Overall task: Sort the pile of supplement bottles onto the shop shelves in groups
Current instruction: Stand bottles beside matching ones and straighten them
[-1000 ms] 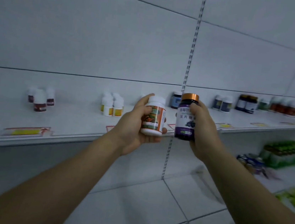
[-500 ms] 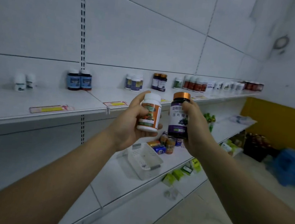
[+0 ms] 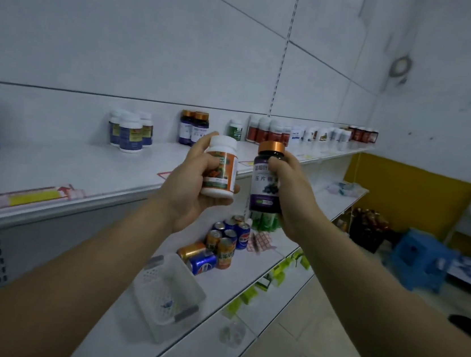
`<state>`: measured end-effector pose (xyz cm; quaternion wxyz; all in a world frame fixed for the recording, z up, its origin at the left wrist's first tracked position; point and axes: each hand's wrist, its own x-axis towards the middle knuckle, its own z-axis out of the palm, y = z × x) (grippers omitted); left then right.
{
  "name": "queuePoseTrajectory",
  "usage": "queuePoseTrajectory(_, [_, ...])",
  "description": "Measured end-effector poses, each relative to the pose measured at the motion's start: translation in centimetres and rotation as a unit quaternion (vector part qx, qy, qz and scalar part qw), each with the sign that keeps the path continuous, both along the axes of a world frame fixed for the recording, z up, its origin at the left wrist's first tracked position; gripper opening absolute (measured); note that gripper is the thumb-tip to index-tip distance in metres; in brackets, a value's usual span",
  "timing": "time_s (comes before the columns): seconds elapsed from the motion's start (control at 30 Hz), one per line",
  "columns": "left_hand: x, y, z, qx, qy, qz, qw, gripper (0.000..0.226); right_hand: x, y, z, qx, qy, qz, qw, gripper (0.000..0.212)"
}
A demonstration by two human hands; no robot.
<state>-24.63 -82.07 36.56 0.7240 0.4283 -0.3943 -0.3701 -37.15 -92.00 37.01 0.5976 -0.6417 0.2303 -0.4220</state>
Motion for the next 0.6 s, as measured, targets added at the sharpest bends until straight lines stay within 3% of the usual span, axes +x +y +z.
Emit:
queuePoseTrajectory(0.23, [3.6,-8.6,1.5,0.061,-0.055,0.122,0.989,0.062,4.5,-9.3,1.7,-0.018,0.013,0.016,1.000,0.031])
queuePoseTrajectory(0.37, [5.4,-11.1,1.7,0.099,-0.055,0.170,0.979,0.044,8.0,-14.2,2.1,-0.054,0.021,0.043,0.997,0.035])
queuePoseTrajectory(0.43, [6.1,-12.3,1.6,0.128,-0.066,0.204,0.968,0.038,9.9,-16.8,2.1,-0.073,0.031,0.064,0.995,0.042])
queuePoseTrajectory(0.6, [6.5,-16.1,1.7,0.151,-0.140,0.323,0.924,0.052,14.0,-23.0,2.0,-0.110,0.047,0.145,0.982,0.053])
